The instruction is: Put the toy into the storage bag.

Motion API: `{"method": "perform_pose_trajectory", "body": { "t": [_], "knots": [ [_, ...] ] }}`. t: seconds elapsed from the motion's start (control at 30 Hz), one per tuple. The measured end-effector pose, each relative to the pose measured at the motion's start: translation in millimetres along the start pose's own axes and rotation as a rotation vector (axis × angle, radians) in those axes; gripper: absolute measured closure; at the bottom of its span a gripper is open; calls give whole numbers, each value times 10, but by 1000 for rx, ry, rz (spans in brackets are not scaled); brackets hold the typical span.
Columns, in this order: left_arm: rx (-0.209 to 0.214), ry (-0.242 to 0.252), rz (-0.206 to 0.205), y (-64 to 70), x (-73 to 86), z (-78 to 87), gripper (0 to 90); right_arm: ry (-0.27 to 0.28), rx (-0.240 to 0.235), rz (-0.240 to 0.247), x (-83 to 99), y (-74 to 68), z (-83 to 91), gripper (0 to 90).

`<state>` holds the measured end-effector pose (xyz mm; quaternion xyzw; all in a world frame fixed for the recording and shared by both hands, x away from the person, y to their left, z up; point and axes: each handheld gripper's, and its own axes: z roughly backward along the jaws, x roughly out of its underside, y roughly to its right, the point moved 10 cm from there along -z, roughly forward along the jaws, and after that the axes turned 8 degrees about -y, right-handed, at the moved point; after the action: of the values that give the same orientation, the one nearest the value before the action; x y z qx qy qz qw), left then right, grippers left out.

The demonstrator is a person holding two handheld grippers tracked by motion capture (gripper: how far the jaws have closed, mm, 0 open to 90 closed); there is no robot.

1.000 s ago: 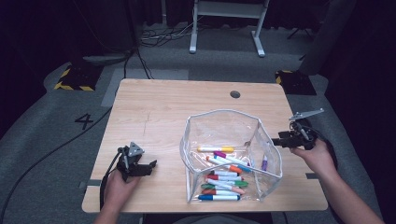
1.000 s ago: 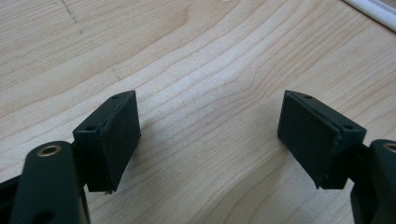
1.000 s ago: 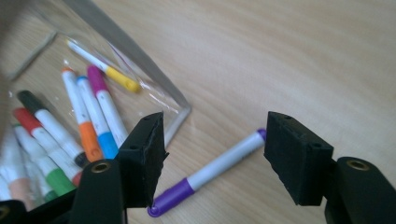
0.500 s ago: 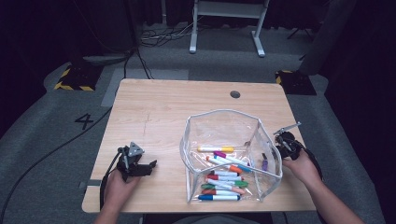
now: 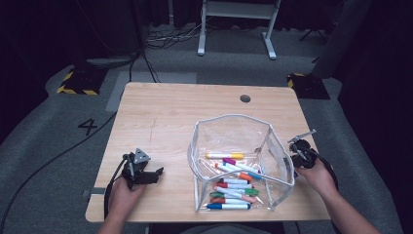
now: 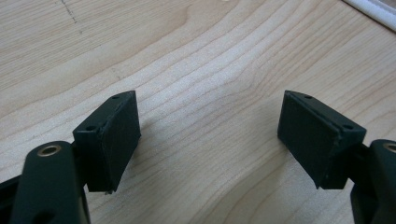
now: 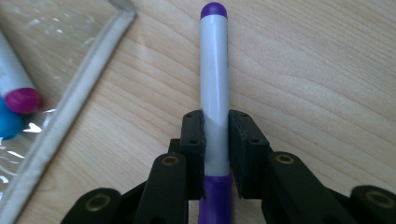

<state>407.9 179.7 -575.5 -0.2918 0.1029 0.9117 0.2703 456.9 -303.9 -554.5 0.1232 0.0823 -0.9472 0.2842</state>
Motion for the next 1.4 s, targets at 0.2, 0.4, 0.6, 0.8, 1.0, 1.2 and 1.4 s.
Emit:
{"method": "perform_pose_trajectory", "body": {
  "t": [0.2, 0.4, 0.6, 0.8, 1.0, 1.2, 1.4],
  "knots": [
    [0, 0, 0, 0, 0, 0, 213, 80, -82, 6, -86, -102, 316, 765],
    [0, 0, 1, 0, 0, 0, 213, 140, -135, 57, -130, -249, 695, 764],
    [1, -2, -2, 0, -2, -2, 212, 197, -176, 121, -162, -401, 1098, 764],
    [1, -4, -1, 0, -9, -8, 209, 242, -187, 196, -190, -558, 1437, 764],
    [-1, -9, -7, -5, -12, -9, 209, 279, -168, 246, -237, -701, 1732, 764],
    [1, -8, -4, -1, -12, -10, 209, 302, -171, 298, -337, -876, 1970, 764],
    [-1, -8, -6, -5, -12, -9, 209, 276, -162, 358, -456, -1089, 2107, 764]
  ]
}}
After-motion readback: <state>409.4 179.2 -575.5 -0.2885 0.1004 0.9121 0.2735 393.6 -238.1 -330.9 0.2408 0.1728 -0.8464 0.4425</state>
